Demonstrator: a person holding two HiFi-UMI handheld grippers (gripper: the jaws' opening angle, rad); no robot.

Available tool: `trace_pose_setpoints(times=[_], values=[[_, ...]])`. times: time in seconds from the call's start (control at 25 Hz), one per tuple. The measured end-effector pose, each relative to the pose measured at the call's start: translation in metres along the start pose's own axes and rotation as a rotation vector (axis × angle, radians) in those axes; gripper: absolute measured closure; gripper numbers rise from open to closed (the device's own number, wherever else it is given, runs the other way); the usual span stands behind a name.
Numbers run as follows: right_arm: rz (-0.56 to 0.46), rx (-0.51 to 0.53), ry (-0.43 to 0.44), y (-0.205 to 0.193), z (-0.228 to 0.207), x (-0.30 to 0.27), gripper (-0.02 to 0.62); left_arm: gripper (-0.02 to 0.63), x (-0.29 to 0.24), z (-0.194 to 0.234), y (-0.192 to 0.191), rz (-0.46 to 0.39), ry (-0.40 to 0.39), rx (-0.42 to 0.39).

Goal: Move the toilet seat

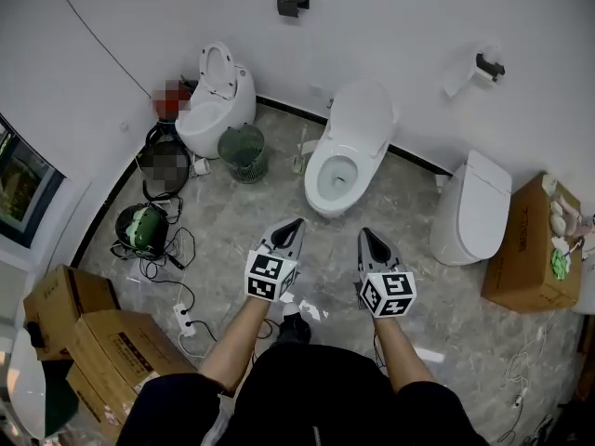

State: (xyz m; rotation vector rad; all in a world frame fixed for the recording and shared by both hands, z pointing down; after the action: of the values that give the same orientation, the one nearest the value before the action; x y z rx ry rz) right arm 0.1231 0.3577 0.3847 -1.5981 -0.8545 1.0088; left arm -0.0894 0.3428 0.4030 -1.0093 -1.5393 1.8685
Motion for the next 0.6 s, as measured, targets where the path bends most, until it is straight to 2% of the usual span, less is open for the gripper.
trace_pose_setpoints(times=[0.28,0.6], values=[[-0.003,-0.022,-0.063,0.005,0.022,-0.063,0.601,0.6,-0.027,0.076,0.005,0.015,-0.067,0.008],[0.022,-0.044,-0.137,0.003,0.013,-0.096,0.603,0.6,-0.062,0.105,0.007,0.036,-0.142,0.004]])
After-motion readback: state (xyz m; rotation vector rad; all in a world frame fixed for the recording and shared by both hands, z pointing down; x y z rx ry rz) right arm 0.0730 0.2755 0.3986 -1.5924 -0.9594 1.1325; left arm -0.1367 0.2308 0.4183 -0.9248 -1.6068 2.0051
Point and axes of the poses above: the fingertips, and each gripper's own axes: x backward along the fingers, z to its left, y out of its top, the point moved 7 cm from there along x, backward along the fingers, and after that the axes turned 6 degrees about -y, right-handed, at the moved point
